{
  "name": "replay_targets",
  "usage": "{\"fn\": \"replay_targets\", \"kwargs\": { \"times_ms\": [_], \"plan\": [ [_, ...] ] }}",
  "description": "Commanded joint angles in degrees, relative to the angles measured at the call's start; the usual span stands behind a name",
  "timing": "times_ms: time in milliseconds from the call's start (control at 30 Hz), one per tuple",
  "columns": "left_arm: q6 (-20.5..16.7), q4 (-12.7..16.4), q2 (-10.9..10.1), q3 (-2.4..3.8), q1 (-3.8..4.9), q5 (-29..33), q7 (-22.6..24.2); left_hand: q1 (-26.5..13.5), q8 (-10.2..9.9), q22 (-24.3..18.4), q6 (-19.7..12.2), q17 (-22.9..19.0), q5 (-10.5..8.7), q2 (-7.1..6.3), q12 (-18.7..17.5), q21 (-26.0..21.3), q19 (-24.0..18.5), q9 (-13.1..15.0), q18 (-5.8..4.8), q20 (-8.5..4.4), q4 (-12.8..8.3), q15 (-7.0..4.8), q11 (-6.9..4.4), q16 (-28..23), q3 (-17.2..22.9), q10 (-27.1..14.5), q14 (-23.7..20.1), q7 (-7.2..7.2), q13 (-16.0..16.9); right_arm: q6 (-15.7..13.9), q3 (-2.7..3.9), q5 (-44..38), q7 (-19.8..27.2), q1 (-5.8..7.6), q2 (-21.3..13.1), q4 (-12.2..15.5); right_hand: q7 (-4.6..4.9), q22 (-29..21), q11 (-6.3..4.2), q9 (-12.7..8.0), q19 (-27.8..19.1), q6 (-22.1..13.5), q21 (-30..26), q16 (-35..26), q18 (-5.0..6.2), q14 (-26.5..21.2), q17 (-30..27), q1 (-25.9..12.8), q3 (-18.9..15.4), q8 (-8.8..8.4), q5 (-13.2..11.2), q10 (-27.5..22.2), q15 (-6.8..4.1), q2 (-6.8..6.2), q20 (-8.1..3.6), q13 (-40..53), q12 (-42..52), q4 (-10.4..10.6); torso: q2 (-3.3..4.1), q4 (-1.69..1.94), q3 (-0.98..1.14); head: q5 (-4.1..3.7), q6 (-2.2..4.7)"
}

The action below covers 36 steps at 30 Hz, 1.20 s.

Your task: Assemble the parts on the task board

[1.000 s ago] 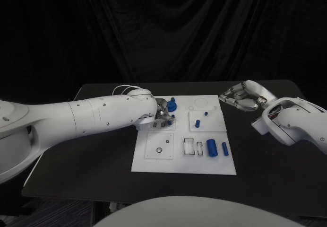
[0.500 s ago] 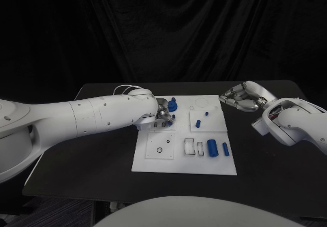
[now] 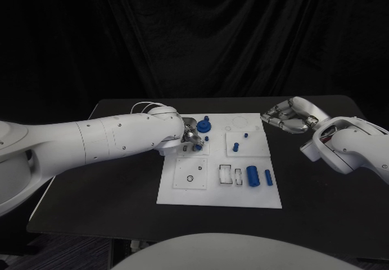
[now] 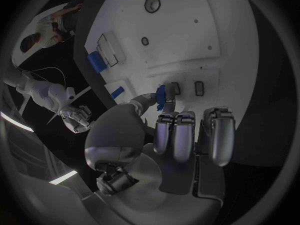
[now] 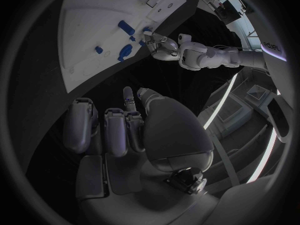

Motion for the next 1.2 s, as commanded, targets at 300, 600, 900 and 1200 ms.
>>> {"fn": "replay_targets", "kwargs": {
  "times_ms": [300,600,900,1200],
  "plan": [
    [-1.9,1.3,-1.6,0.04,-0.12,-0.1,-0.7,-2.1,-0.3,5.0,0.2,15.1,-0.69,0.04,0.2,-0.3,0.2,0.7,0.88,-0.2,-2.9,-0.16,-0.16,0.2,4.5,6.0,5.8,-0.28,15.1,0.8,0.05,-0.2,-1.2,-0.23,0.1,-0.1,0.07,6.1,-0.22,0.0,0.3,0.4,-0.3,-0.3,0.04,3.1,3.8,0.6,0.4,0.05,0.4,0.5,-0.46,0.08,-0.1,7.5,-0.2,0.1,0.0,0.0,-0.03,0.26,0.01],
    [-2.7,1.8,-2.4,0.03,-0.12,-0.1,-1.4,-4.2,-0.8,4.9,0.4,15.1,-5.15,0.39,0.2,-0.5,0.1,1.5,0.94,-0.2,-2.2,-0.16,-0.16,0.2,4.7,6.0,5.8,-0.3,15.1,1.0,0.05,-0.2,-1.3,-0.28,0.1,-0.2,0.06,6.1,-0.22,0.0,0.3,0.4,-0.4,-0.3,0.06,3.1,3.7,0.6,0.4,0.06,0.4,0.5,-0.46,0.13,-0.11,7.4,-0.3,0.0,-0.06,0.06,-0.01,0.3,0.01],
    [-3.5,2.2,-2.9,0.03,-0.14,-0.1,-1.6,-4.8,-1.0,4.3,0.4,15.1,-5.67,0.69,0.2,-0.9,-0.3,1.7,1.08,-0.19,-1.6,-0.14,-0.12,0.2,4.4,6.0,5.8,-0.25,15.1,1.1,0.05,-0.2,-1.4,-0.28,0.1,-0.3,0.07,6.1,-0.22,0.0,0.3,0.4,-0.4,-0.4,0.05,3.1,3.6,0.6,0.5,0.05,0.4,0.4,-0.46,0.15,-0.12,7.3,-0.3,0.0,0.0,-0.04,-0.03,0.35,0.01],
    [-4.1,2.5,-3.1,0.03,-0.58,-0.1,-1.6,-5.0,-1.1,4.2,0.4,15.1,-5.84,0.87,0.2,-1.0,-0.4,1.7,1.11,-0.18,-1.3,-0.13,-0.09,0.2,4.4,6.0,5.8,-0.21,15.1,1.1,0.05,-0.2,-1.4,-0.28,0.0,-0.2,0.06,6.1,-0.22,0.0,0.3,0.4,-0.4,-0.4,0.06,3.1,3.6,0.6,0.5,0.04,0.5,0.4,-0.47,0.15,-0.12,7.3,-0.3,0.0,0.02,-0.03,-0.02,0.48,0.01]
  ]
}}
